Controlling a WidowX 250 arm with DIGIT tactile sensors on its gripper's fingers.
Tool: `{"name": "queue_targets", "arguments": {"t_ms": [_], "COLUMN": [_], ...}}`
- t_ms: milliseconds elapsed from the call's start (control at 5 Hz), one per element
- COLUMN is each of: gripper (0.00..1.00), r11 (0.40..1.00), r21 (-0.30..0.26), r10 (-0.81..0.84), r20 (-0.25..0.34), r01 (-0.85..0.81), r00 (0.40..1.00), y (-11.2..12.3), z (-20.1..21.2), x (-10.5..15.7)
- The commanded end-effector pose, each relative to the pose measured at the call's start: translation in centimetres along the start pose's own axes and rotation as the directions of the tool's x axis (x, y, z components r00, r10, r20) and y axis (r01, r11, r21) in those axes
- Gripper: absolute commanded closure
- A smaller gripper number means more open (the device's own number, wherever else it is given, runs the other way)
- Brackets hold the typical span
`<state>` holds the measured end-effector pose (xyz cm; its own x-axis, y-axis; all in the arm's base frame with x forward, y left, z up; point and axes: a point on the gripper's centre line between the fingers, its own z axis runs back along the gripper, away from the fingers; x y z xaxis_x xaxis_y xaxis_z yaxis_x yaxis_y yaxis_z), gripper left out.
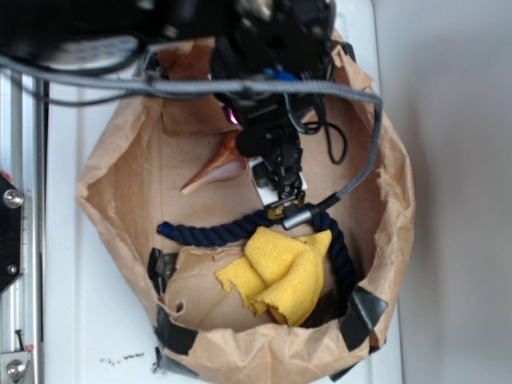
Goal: Grab the shell.
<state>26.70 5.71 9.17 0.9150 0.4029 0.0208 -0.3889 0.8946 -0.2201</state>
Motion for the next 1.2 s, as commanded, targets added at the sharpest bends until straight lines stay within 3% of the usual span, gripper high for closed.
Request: {"name": "queue_targets", "arguments": {"t_ms": [0, 600, 1000], "gripper": [0.0, 0.0, 0.0], "r11": [0.985, 0.965, 0.983], "r21": [-0.071, 0.001, 0.03], "r10": [0.166, 0.257, 0.171], "r20": [0.079, 0.175, 0.22], "r01": [-0.16, -0.262, -0.182], "r00": [0.983, 0.95, 0.961], "y": [1.9, 2.6, 2.6], "z": [-2.0, -4.2, -5.4], "x": [1.1, 2.3, 1.1]}}
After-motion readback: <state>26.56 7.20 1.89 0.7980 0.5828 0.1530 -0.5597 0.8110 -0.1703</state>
